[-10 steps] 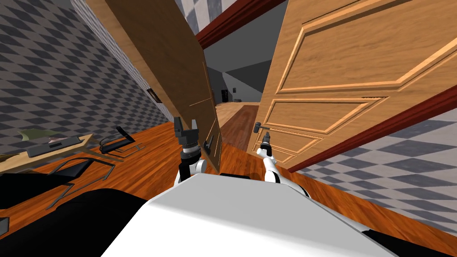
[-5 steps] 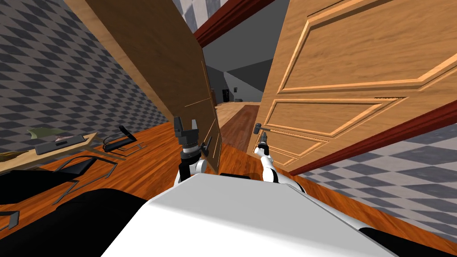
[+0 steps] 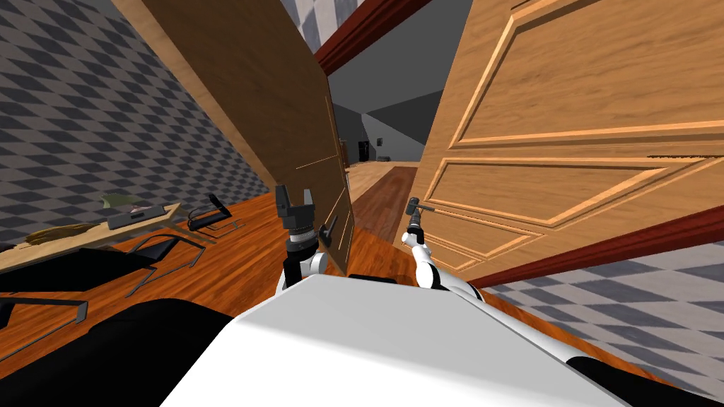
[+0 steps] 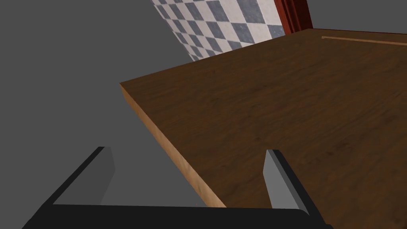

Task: Pull the door open

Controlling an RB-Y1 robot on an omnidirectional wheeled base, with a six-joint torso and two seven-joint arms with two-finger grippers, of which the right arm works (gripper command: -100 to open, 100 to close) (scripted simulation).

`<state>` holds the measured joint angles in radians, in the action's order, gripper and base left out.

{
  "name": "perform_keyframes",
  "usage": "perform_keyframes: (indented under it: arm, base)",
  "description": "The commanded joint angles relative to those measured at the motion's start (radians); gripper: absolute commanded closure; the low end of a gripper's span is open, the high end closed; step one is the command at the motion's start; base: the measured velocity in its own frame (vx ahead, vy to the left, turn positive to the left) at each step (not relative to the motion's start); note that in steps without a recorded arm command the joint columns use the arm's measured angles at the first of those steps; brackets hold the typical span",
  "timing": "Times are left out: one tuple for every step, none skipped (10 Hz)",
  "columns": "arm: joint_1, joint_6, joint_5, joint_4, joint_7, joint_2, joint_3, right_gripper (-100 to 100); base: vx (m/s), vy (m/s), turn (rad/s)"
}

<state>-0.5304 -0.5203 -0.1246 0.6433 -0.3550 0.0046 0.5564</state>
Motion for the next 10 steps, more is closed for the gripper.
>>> perform_keyframes:
  arm:
    - [0.005,0.003,0.002,0.0,0.017,-0.017,-0.033,-100]
    - [0.007,0.005,0.003,0.001,0.024,-0.021,-0.049,-100]
    - [0.009,0.007,0.004,0.002,0.031,-0.024,-0.066,-100]
    - [0.012,0.009,0.005,0.003,0.039,-0.025,-0.083,-100]
    - [0.014,0.011,0.007,0.004,0.047,-0.025,-0.101,-100]
    - [0.017,0.013,0.008,0.005,0.054,-0.023,-0.118,-100]
    - [0.019,0.015,0.009,0.006,0.062,-0.019,-0.135,-100]
    - [0.022,0.017,0.01,0.007,0.069,-0.013,-0.152,-100]
    - [0.024,0.019,0.011,0.008,0.076,-0.007,-0.168,-100]
    - [0.026,0.021,0.012,0.009,0.083,0.001,-0.183,-100]
  base:
    - [0.048,-0.031,0.157]
    - [0.067,-0.055,0.096]
    - [0.081,-0.058,0.038]
    - [0.088,-0.077,0.004]
    - [0.115,-0.089,-0.043]
    - [0.13,-0.084,-0.1]
    - [0.12,-0.074,-0.179]
    - [0.136,-0.054,-0.226]
    - [0.162,-0.072,-0.301]
    - [0.179,-0.053,-0.379]
